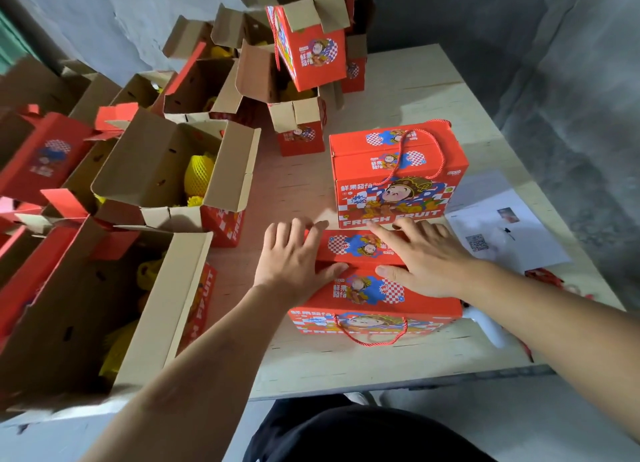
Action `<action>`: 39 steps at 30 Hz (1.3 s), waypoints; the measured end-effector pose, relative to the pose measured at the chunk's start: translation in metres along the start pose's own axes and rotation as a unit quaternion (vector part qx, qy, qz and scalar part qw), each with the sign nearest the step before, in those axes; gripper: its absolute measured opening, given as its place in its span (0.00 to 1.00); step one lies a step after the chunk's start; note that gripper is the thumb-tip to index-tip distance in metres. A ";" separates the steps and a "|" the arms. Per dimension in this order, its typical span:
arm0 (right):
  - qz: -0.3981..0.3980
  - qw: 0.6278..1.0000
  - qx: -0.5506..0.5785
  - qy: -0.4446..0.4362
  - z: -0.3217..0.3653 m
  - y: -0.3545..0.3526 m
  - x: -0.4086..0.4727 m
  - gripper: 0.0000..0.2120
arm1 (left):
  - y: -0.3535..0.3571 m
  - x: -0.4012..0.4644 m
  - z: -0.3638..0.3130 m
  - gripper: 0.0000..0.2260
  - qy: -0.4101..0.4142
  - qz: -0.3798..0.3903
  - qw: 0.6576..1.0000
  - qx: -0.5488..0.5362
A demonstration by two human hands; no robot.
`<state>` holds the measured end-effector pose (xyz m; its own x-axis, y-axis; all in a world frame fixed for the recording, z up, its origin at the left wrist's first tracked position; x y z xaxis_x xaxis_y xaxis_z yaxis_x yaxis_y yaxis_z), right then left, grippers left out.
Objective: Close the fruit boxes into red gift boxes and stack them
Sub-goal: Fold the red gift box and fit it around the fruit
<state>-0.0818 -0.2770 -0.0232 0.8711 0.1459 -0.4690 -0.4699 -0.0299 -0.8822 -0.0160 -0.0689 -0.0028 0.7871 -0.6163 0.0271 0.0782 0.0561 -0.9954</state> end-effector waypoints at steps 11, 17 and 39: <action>0.030 0.999 0.030 0.000 -0.002 0.004 0.001 0.44 | 0.013 -0.054 -0.054 0.37 0.125 -0.019 0.992 -0.030; 0.022 0.996 0.088 -0.008 -0.013 0.005 0.001 0.45 | 0.009 -0.059 -0.056 0.42 0.043 0.035 0.998 -0.042; 0.048 0.998 0.048 0.010 -0.008 0.011 0.012 0.43 | 0.014 -0.049 -0.048 0.55 0.012 0.057 0.996 -0.073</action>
<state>-0.0751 -0.2832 -0.0391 0.8241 0.1277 -0.5519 -0.5612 0.0520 -0.8260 -0.0830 -0.0756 -0.0221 0.7710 -0.6309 -0.0866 -0.1015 0.0126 -0.9948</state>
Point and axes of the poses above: each hand's wrist, its own x-axis towards the middle knuckle, its own y-axis out of the palm, z = x × y, the point moved 8 cm from there along x, towards the middle knuckle, and after that the axes turned 15 degrees about z, right-handed, at the moved point
